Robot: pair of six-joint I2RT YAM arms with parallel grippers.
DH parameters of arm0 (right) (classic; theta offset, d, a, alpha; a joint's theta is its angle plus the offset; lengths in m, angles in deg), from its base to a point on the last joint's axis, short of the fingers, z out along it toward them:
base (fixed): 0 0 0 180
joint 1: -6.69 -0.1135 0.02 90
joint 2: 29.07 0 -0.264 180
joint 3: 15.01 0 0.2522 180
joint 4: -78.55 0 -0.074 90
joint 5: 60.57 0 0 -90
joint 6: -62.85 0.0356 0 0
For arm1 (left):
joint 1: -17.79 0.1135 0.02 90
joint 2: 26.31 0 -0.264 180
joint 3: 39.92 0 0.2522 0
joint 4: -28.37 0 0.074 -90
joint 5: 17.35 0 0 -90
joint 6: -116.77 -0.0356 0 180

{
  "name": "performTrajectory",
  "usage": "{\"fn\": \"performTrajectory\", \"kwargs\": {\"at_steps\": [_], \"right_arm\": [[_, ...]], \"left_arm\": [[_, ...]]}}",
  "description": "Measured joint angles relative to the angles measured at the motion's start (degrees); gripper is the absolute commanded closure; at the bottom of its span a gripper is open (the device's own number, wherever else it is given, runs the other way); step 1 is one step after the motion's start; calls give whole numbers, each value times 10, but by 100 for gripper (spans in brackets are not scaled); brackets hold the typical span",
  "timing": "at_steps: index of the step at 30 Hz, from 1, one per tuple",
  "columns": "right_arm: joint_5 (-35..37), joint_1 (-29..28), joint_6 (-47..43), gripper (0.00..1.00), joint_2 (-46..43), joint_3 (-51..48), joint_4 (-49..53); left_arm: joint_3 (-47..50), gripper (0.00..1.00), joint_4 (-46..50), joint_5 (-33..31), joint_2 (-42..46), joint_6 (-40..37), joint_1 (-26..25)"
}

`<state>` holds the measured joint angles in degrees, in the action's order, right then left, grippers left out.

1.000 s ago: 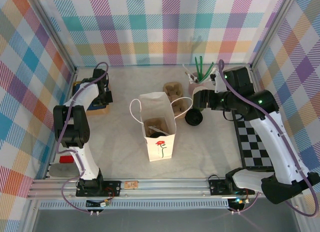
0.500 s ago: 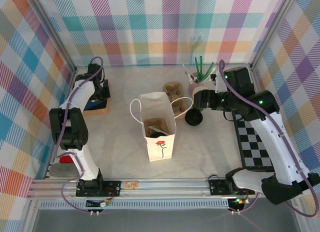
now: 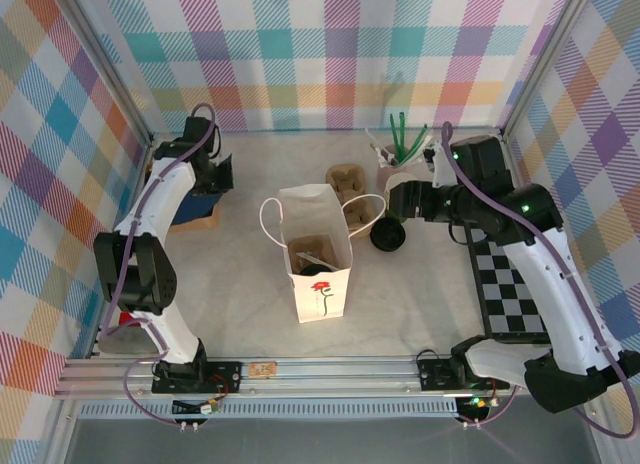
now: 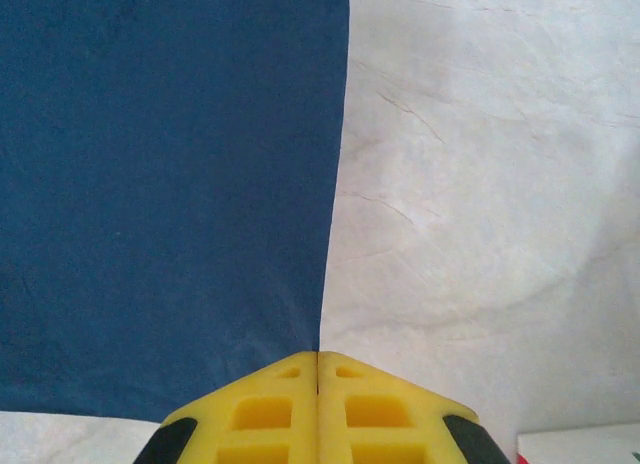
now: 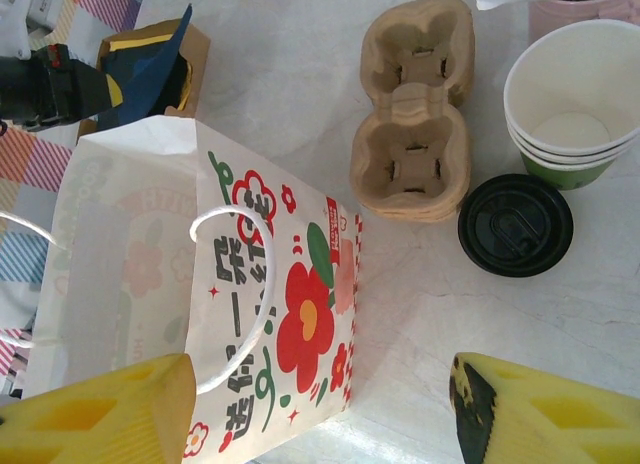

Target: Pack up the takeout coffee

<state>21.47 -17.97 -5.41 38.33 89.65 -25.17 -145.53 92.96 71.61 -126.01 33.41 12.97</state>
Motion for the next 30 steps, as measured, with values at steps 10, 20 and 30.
{"fn": "performTrajectory", "kwargs": {"at_steps": [10,20,30], "right_arm": [[-6,0,0,32,-4,-21,-12],[-19,0,0,33,13,-21,-28],[-25,0,0,33,22,-21,-34]], "left_arm": [[67,100,-37,3,59,28,62],[152,100,-77,-3,60,52,109],[161,100,-93,-11,60,58,153]]}}
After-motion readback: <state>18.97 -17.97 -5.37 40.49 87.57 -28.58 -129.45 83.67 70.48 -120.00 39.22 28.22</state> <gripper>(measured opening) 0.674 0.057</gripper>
